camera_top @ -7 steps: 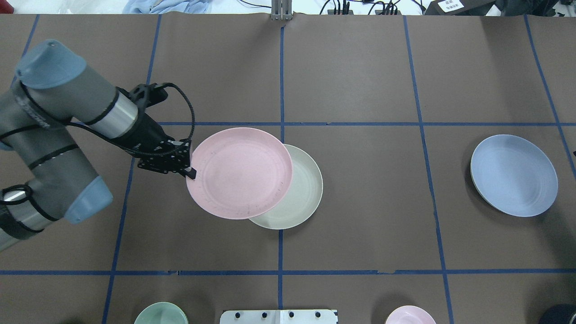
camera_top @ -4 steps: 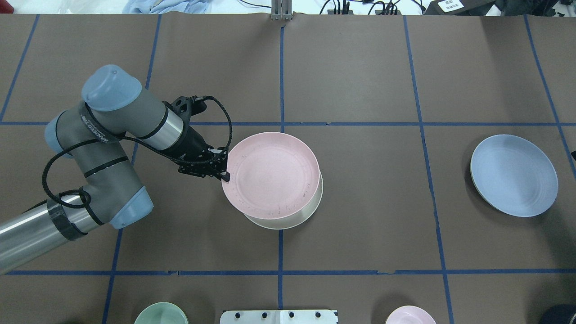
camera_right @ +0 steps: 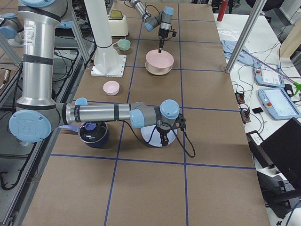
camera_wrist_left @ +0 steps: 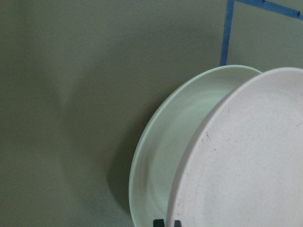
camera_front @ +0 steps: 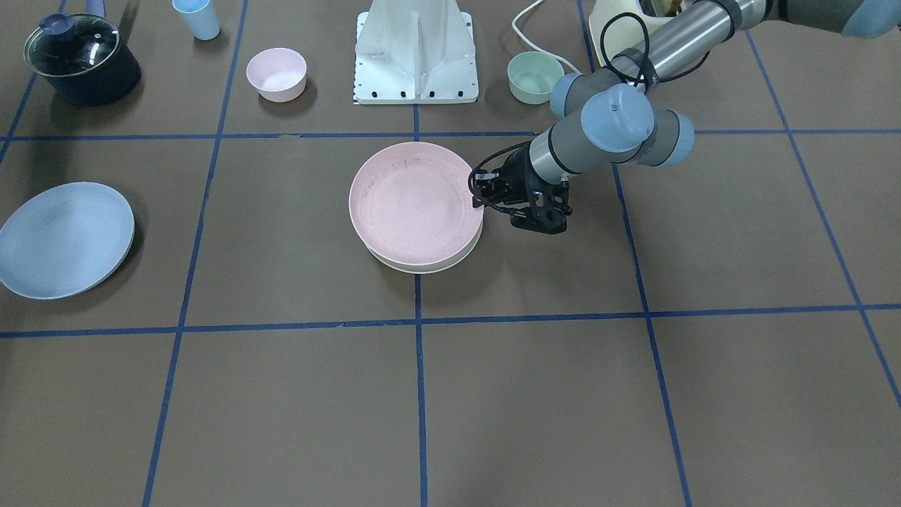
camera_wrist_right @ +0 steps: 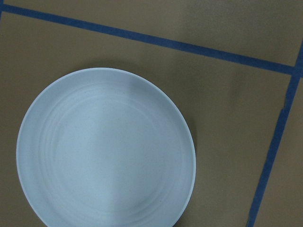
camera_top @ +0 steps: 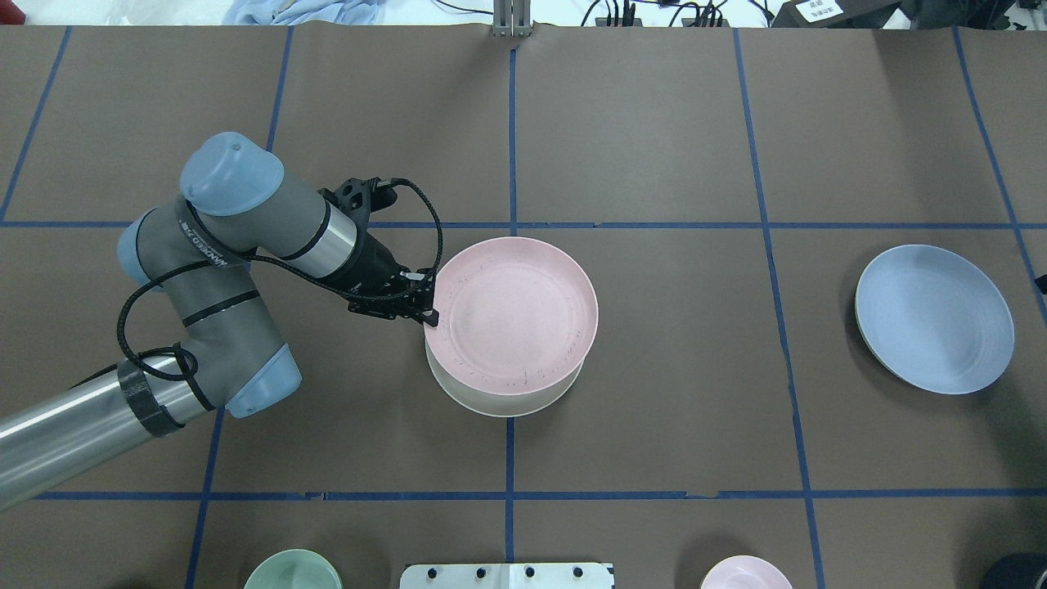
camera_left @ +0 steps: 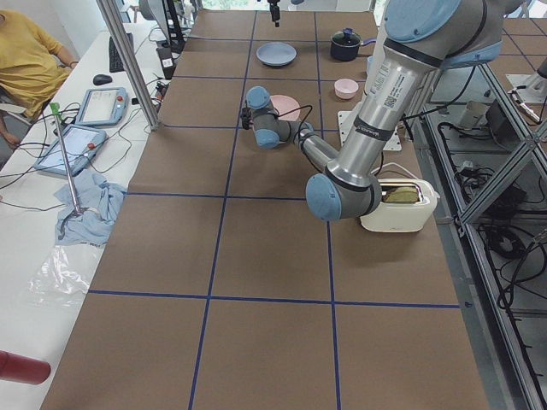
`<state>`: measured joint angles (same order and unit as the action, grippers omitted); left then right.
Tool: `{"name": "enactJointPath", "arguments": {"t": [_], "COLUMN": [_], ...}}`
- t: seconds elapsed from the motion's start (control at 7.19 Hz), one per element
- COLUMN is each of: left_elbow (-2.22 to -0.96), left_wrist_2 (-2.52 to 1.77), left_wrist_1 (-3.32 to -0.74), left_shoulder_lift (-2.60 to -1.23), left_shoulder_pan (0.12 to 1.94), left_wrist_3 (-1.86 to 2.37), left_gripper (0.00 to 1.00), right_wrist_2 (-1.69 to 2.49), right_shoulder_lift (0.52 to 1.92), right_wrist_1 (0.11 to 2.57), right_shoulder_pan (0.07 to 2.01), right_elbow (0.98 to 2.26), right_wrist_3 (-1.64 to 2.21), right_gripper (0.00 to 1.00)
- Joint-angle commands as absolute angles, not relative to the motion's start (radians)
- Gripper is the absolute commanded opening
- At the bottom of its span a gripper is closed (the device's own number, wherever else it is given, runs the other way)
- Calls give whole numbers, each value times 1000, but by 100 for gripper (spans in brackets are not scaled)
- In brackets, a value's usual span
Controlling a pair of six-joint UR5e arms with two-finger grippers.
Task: Stack three plates with pink and blue
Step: 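Lower the pink plate onto the cream plate and open the left gripper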
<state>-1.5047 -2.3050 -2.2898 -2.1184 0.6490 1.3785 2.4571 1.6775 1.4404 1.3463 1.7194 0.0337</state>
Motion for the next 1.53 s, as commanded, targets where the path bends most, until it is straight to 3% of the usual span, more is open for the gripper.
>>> {"name": "enactJointPath", "arguments": {"t": [0.0,1.39], "left_elbow": [-1479,-1476], "left_wrist_2": [-2269,-2270], "left_wrist_1": [-2333,-2333], "left_shoulder_lift": [-2125,-2103], "left_shoulder_pan": [638,604], "left_wrist_3": [1379,1376], "left_gripper": [0,0], "right_wrist_2": [2456,2456], "right_shoulder_lift": [1677,1674], "right_wrist_1": [1440,1440], "right_shoulder_pan": [1342,1338], "right_elbow": [1718,1718], "right_wrist_3": [34,34], "right_gripper": [100,100]}}
